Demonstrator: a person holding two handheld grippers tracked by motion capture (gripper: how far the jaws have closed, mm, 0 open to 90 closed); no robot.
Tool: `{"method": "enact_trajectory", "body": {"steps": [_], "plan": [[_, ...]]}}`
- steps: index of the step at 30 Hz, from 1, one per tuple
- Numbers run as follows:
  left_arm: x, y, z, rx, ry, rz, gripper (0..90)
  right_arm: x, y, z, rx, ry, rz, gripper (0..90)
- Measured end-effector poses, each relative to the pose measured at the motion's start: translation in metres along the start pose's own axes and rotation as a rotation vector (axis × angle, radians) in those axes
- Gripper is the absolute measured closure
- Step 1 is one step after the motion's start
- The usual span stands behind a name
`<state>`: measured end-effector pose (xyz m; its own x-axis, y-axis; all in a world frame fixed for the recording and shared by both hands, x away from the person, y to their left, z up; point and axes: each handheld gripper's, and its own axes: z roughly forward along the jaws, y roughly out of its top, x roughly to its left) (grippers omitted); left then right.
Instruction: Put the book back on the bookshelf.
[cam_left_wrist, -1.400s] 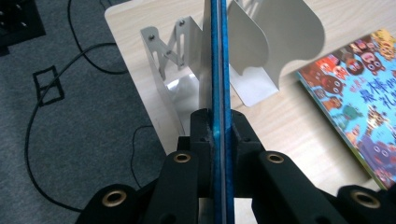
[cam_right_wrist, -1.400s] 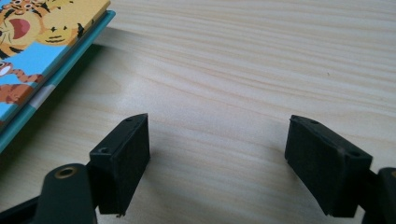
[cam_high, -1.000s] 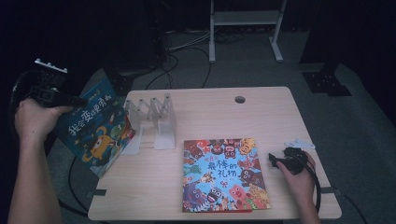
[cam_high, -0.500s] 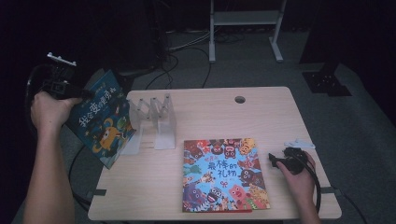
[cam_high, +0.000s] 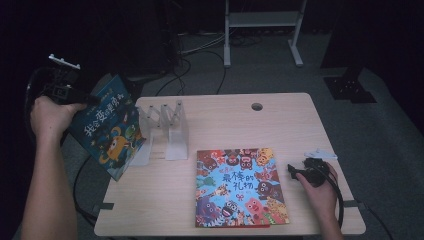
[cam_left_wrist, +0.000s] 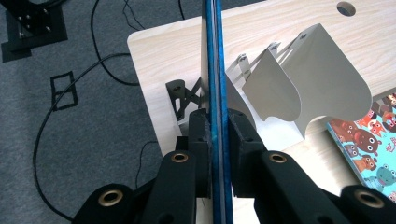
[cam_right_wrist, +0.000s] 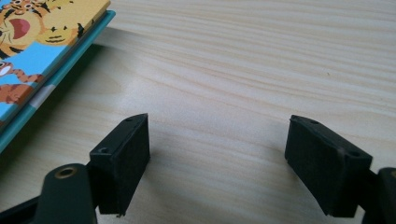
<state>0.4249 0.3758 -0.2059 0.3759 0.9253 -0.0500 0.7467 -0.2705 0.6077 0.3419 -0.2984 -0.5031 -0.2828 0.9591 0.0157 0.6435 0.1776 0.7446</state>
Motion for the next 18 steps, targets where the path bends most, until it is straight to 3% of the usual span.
{"method": "enact_trajectory", "body": {"steps": [7, 12, 18], "plan": [[-0.008, 0.01, -0.03, -0.054, 0.026, 0.03, 81.2, 0.0, 0.0, 0.0, 0.0, 0.0, 0.001, 21.2], [-0.017, 0.012, -0.04, -0.086, 0.034, 0.058, 81.2, 0.0, 0.0, 0.0, 0.0, 0.0, 0.001, 21.1], [-0.034, 0.01, -0.038, -0.113, -0.005, 0.104, 78.5, 0.0, 0.0, 0.0, 0.0, 0.0, 0.001, 21.1]]}}
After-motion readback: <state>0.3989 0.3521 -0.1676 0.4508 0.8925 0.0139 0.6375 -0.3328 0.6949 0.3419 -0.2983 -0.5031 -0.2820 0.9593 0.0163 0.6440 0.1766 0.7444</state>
